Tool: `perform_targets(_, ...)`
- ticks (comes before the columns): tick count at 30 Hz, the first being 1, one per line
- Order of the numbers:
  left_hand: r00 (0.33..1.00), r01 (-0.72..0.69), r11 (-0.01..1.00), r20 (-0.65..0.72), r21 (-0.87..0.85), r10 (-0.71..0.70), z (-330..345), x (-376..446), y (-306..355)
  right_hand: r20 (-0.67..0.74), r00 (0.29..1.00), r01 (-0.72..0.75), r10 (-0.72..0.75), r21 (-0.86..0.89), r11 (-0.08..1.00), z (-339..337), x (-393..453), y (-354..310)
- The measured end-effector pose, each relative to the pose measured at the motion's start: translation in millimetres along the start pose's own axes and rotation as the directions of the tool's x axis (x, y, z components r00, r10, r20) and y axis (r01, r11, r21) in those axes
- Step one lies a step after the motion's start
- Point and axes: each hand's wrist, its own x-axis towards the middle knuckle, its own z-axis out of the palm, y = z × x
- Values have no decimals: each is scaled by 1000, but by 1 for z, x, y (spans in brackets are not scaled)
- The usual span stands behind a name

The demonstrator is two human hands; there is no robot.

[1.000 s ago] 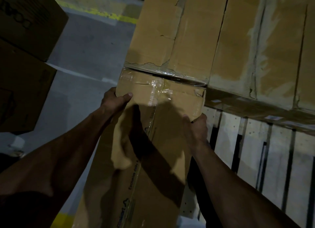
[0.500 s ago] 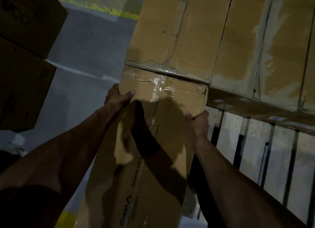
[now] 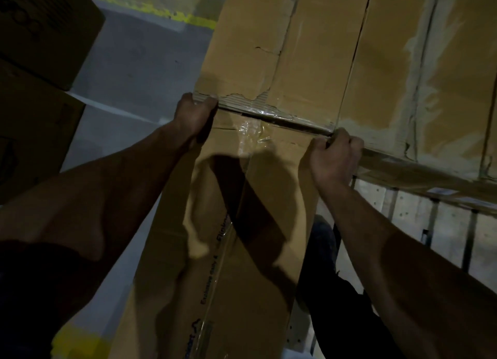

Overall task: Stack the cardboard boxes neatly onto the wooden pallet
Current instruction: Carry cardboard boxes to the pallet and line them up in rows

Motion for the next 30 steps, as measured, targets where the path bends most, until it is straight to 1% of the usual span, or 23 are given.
perform_targets(3, 1000, -18, 998, -18, -53, 17, 8, 9, -4, 20, 999, 31, -30, -69, 997, 1, 14, -5)
perform_targets(5, 999, -13, 996, -41, -83, 10, 10, 12, -8, 3, 1000, 31, -31, -65, 997, 2, 16, -6)
perform_targets(7, 998, -3, 994, -62, -106, -4, 13, 15, -10, -26, 997, 65, -66, -52, 997, 5, 14, -4)
perform_targets(10, 996, 3, 997, -94, -73, -10, 14, 17, -11, -43, 994, 103, -105, -57, 993, 7, 11, -1)
perform_targets(13, 996, 4, 998, -92, -66, -10, 14, 19, -13, -61, 990, 121, -126, -85, 989, 9, 10, 0)
perform_targets(16, 996, 10, 999, -91, -43, -14, 12, 22, -14, -62, 991, 108, -115, -113, 988, 11, 10, 0)
perform_targets(20, 997, -21, 1000, -69, -9, 20, 11, 20, -11, -8, 992, 125, -128, -147, 981, 10, 8, 1)
perform_targets(22, 999, -30, 998, -20, 57, 32, 6, 11, -8, 36, 990, 141, -137, -184, 973, 8, 0, 4)
perform_targets(23, 999, -47, 994, 23, 99, 45, 2, 5, -9, 56, 990, 139, -131, -190, 972, 7, -7, 6)
perform_targets(25, 995, -76, 982, 78, 173, 63, -9, -5, -21, 82, 994, 85, -72, -164, 983, 5, -29, 13)
perform_targets(28, 995, -34, 978, 102, 208, 13, -27, -37, -50, 157, 987, -15, 33, -118, 993, 5, -75, 28)
perform_targets(30, 992, -41, 971, 123, 236, 11, -41, -71, -69, 232, 964, -120, 131, -61, 991, 5, -109, 37)
